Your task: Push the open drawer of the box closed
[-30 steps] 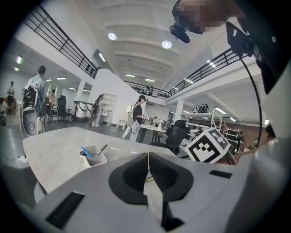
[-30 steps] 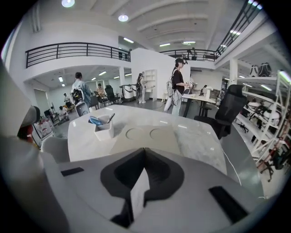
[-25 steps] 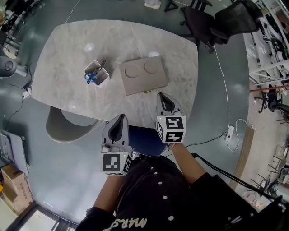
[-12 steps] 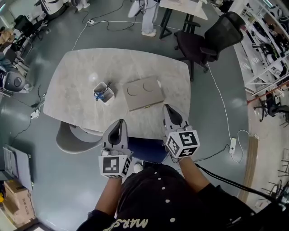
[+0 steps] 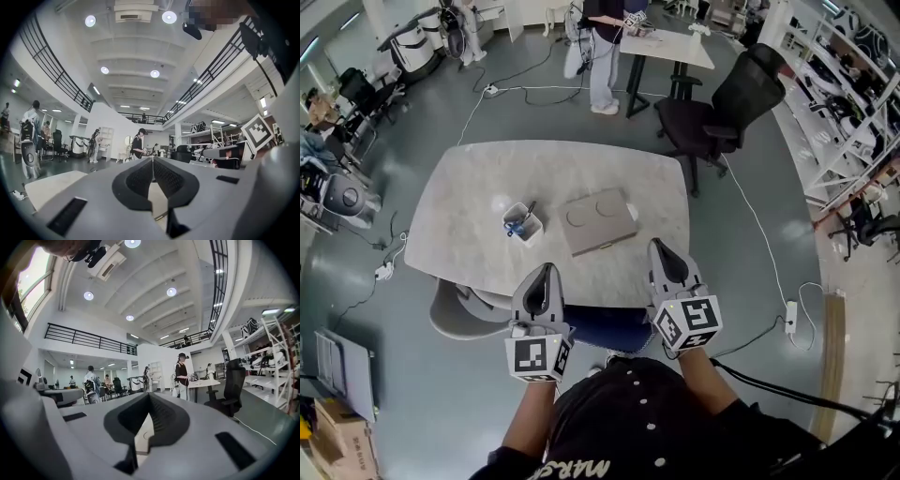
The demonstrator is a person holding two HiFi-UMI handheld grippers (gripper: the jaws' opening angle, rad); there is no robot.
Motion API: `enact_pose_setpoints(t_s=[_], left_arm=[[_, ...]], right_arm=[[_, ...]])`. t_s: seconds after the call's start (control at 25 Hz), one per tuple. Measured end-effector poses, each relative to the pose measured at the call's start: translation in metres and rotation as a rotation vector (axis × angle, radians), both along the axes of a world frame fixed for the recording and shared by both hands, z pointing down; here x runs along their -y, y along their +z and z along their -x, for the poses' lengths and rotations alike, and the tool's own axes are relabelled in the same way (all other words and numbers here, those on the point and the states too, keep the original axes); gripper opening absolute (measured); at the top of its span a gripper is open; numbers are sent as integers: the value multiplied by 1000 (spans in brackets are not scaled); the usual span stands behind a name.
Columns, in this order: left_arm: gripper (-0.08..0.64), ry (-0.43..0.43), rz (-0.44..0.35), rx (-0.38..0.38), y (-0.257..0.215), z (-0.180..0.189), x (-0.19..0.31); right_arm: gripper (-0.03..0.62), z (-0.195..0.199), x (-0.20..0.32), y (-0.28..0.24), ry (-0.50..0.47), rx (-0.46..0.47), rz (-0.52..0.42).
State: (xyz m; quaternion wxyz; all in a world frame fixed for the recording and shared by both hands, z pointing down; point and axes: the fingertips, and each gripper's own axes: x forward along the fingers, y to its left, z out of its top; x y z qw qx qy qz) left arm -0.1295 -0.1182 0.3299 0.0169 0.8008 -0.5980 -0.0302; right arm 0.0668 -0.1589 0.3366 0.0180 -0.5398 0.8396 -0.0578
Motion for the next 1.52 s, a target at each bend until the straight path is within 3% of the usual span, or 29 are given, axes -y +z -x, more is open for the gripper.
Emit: enact_pose_setpoints(t_s=[0.36,1.52], left_arm=[[15,1,-37,17,-10,-7,-15],[16,-23,-36,11,-9,-1,-23]], right_arm=[[-3,-7,-19,-16,10,-11,-53],[-3,11,-23,-12,-45,-27,-52]])
